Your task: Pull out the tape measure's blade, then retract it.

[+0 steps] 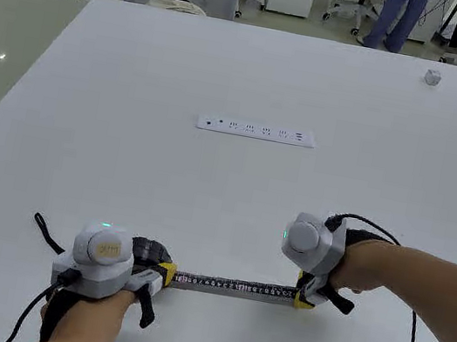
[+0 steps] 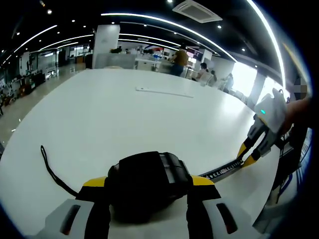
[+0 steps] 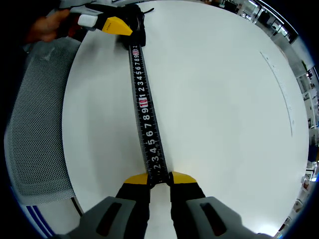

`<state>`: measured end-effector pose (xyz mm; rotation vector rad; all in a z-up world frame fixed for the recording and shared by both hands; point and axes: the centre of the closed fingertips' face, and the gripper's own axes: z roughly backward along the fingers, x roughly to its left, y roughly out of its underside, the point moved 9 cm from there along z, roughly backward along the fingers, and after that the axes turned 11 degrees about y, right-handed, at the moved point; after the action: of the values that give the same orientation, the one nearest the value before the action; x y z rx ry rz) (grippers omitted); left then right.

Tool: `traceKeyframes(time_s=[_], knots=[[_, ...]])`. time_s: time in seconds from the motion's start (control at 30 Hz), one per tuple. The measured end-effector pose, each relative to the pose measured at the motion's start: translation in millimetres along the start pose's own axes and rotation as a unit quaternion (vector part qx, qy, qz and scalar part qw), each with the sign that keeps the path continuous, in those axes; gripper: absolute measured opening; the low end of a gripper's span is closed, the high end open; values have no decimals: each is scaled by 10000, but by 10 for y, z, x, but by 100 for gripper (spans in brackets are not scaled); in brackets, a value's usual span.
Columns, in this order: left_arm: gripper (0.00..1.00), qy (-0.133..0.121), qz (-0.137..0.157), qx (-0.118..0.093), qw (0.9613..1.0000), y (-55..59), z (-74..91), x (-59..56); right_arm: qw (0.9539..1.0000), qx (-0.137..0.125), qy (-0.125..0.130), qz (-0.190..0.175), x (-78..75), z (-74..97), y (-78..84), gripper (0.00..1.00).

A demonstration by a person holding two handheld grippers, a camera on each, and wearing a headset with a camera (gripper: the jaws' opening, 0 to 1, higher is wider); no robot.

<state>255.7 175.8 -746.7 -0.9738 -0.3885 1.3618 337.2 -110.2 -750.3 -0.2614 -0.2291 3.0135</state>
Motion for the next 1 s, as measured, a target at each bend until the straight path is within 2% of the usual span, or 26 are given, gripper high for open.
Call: traceKeyframes(time_s=[1.0], knots=[[58,36,2,-4,10000,4,-3,4,10000,-56,1,-52,36,-23,-142,15]])
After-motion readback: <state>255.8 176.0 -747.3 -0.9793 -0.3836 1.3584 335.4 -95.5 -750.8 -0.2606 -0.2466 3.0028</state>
